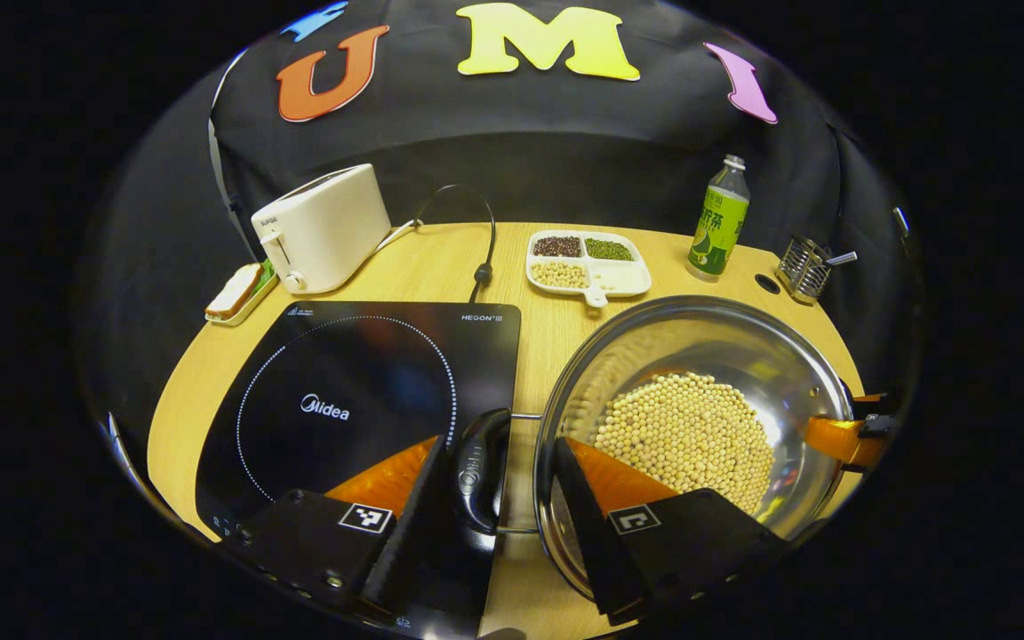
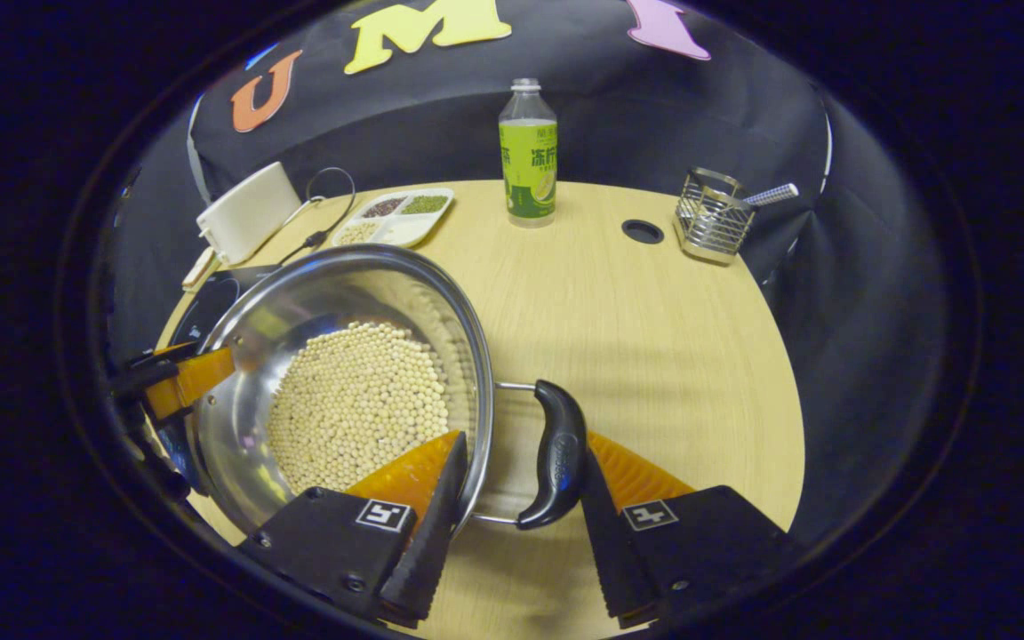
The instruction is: First push the handle of the pot to place it horizontally, then grasp the pot with both hands and set it on the induction cooktop.
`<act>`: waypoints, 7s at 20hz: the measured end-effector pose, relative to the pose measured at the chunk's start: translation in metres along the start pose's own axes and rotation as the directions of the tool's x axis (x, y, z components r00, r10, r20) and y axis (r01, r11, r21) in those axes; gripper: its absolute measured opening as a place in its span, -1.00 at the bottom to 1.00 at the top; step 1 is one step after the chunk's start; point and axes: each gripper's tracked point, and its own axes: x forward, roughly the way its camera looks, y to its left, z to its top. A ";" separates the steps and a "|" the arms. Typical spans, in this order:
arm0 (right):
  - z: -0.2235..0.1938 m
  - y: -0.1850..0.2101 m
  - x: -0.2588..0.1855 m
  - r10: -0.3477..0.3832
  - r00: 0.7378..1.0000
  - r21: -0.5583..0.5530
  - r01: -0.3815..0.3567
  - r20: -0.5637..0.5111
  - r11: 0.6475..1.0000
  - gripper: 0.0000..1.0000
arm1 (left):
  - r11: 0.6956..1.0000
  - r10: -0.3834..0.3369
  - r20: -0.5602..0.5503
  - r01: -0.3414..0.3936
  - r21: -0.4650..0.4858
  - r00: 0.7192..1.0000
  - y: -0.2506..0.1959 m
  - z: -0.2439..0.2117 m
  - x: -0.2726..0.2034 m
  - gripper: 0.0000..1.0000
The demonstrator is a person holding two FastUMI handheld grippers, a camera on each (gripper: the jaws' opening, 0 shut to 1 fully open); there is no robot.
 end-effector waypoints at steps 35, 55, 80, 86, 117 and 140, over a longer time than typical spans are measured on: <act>0.017 0.165 -0.087 -0.042 0.994 0.066 0.036 0.097 0.997 0.17 | 0.997 -0.071 0.032 0.071 0.006 0.997 0.161 0.035 -0.063 0.14; 0.039 0.291 -0.036 -0.028 0.999 0.075 0.025 0.037 0.997 0.17 | 0.999 -0.045 -0.014 0.045 0.018 0.999 0.286 0.049 -0.010 0.14; 0.038 0.288 -0.030 -0.021 0.986 0.103 0.004 0.163 0.995 0.25 | 0.993 -0.059 0.220 0.035 0.111 0.974 0.283 0.049 -0.011 -0.03; 0.045 0.284 -0.024 -0.028 0.972 0.051 0.016 0.234 0.999 0.43 | 0.994 -0.044 0.269 0.016 0.108 0.962 0.285 0.048 -0.018 0.34; 0.050 0.098 -0.391 0.055 0.677 -0.081 0.006 0.734 0.997 1.00 | 0.996 -0.071 0.703 0.008 0.093 0.707 0.054 0.106 -0.407 0.93; -0.054 -0.046 -0.517 -0.088 0.615 0.087 0.032 0.783 0.996 1.00 | 0.998 -0.070 0.737 0.050 0.049 0.672 -0.013 0.041 -0.552 0.92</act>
